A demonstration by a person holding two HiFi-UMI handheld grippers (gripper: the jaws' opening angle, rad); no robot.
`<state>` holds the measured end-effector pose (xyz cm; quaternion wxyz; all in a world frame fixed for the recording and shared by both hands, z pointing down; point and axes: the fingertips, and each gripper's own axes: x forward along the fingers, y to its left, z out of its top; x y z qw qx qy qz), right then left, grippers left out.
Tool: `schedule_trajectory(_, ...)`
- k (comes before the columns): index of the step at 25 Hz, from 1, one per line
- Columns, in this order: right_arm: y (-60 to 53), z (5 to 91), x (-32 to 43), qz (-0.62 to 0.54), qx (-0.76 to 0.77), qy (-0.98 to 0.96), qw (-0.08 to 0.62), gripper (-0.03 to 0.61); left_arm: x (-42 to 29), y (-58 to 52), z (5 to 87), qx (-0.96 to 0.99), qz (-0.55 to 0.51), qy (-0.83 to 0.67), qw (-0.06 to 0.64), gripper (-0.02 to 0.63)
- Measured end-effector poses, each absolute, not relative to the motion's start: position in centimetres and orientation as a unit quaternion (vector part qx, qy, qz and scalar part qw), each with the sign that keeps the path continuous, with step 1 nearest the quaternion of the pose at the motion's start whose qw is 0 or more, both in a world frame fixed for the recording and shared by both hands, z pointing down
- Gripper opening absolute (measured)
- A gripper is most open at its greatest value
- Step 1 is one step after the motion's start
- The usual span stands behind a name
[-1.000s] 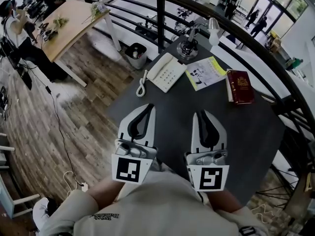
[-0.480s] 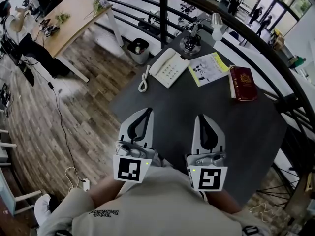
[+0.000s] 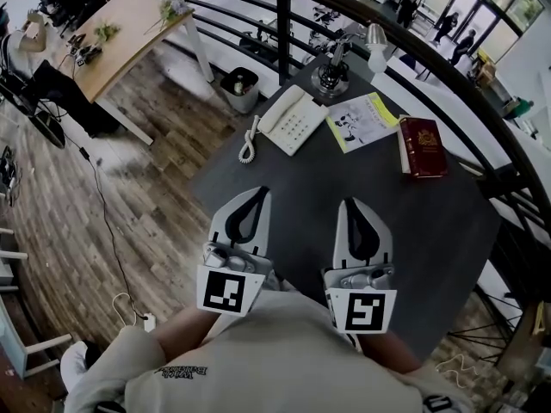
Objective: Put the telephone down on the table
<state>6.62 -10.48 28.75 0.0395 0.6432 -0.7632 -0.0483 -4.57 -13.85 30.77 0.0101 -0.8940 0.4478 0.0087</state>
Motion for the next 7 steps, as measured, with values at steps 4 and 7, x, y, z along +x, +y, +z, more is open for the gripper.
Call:
schedule_trajectory(4, -10.5, 28.8, 6.7, -0.046, 0.641, -0.765, 0.038, 0.003, -3.8, -13.6, 30.7, -0.896, 0.005, 0.443, 0.020, 0.003)
schedule_trajectory(7, -10.3, 29.0, 6.7, -0.044, 0.640, -0.766, 0.040, 0.003, -3.3, -13.4, 30.8, -0.899, 0.007, 0.438, 0.010, 0.003)
